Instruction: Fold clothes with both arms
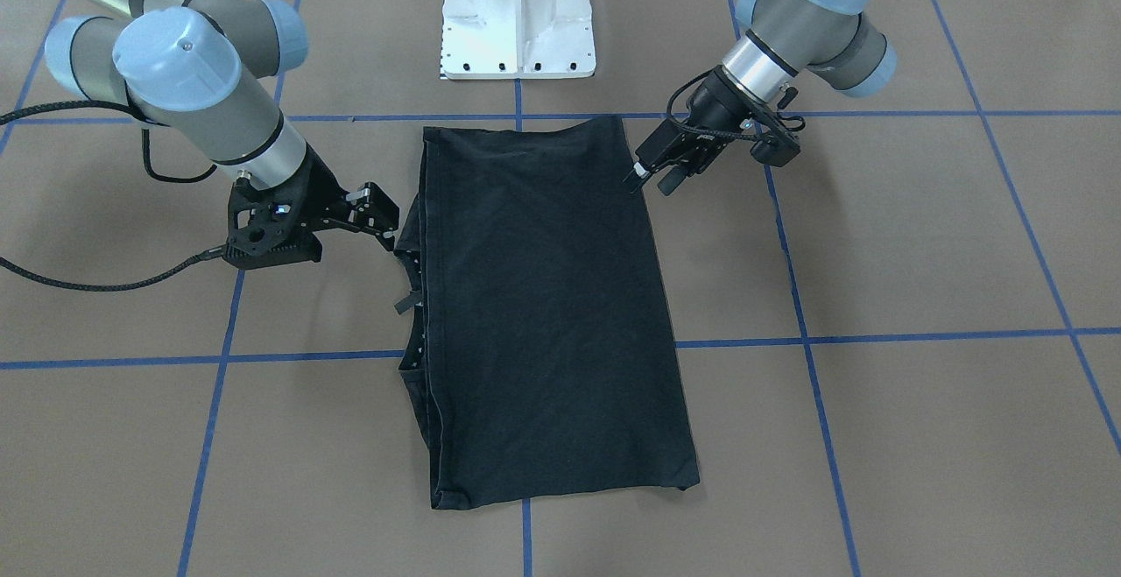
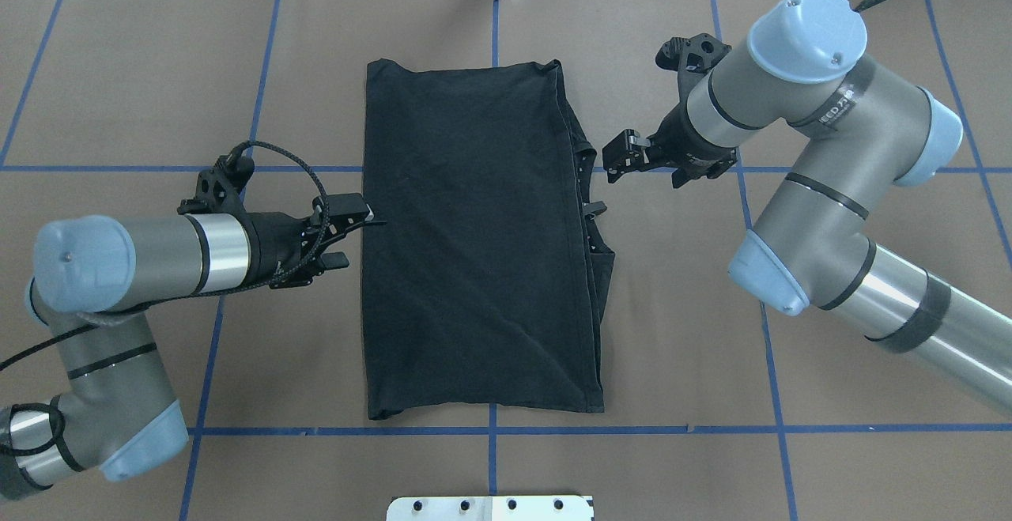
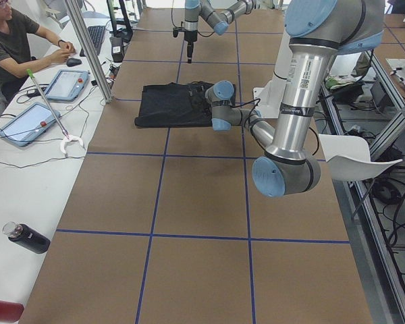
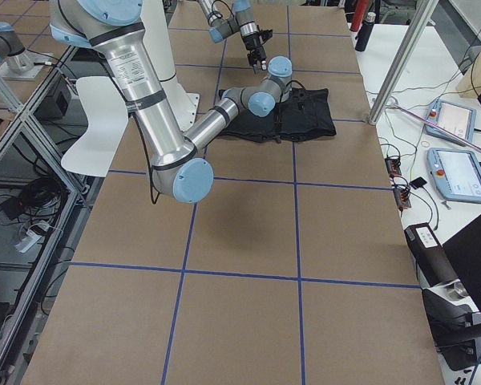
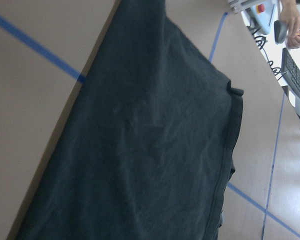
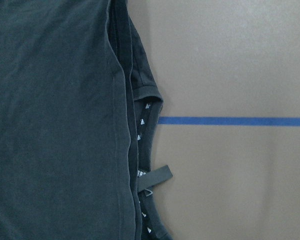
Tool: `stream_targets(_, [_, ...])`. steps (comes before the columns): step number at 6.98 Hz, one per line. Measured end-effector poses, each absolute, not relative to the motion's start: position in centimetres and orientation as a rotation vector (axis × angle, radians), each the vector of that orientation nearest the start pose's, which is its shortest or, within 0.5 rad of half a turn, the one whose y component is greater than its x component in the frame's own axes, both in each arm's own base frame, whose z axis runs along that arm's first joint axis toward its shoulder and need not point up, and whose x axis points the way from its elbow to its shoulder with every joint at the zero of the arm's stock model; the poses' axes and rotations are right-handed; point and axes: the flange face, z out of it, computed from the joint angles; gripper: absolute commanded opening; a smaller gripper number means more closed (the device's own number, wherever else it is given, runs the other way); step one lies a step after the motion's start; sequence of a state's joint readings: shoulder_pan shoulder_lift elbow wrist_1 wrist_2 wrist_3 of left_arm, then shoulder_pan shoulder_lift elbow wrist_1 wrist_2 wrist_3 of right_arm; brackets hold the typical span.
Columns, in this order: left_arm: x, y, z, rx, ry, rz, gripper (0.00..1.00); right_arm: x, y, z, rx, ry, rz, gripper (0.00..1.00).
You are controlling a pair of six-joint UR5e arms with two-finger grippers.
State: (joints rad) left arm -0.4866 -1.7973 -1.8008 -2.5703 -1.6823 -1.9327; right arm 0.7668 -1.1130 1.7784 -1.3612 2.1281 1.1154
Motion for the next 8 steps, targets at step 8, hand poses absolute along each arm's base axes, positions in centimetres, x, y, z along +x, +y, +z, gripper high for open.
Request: stream_targets(8, [50.4,-25.0,34.9,-0.107,1.351,-0.529,0.96,-40.0,-44.0,26.9,-0.024,-1.038,0.081,1.00])
